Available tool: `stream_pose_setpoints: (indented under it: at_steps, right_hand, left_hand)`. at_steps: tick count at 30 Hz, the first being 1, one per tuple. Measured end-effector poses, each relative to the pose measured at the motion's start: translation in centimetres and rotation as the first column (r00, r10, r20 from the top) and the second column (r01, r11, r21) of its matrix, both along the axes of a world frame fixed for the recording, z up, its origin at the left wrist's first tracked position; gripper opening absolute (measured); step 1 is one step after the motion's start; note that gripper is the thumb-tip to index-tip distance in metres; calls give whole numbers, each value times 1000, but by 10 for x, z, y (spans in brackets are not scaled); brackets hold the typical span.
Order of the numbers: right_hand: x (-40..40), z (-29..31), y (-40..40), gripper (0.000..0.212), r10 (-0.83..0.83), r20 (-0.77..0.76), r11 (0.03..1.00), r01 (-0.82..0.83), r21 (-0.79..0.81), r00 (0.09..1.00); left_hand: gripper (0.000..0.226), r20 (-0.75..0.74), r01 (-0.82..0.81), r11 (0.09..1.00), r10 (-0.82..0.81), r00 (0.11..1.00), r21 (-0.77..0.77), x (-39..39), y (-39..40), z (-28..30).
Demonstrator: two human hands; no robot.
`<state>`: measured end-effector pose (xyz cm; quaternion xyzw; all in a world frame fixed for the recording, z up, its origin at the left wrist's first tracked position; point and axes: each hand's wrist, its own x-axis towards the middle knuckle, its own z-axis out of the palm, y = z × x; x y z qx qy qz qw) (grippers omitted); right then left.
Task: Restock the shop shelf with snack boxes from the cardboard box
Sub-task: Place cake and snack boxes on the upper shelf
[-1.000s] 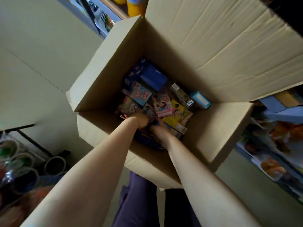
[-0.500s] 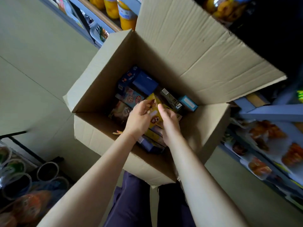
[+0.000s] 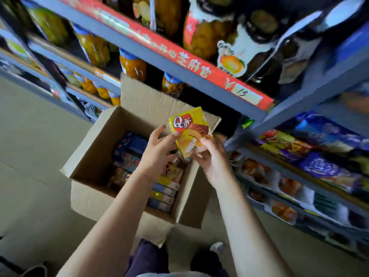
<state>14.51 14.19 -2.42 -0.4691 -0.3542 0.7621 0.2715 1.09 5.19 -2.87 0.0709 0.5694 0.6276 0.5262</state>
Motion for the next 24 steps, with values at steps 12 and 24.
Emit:
stream_pose_setpoints:
  at_steps: [12,24]
  right_hand:
    - [204,196,63,58,88,-200,846,33,533,976]
    - [428,318,107,88,-397,-106,149,178,973,912]
  left_hand:
    - [61,-306,250,827,-99,947,504,179,86,202]
    - [61,-495,354,567,112,862,744,422,172,343]
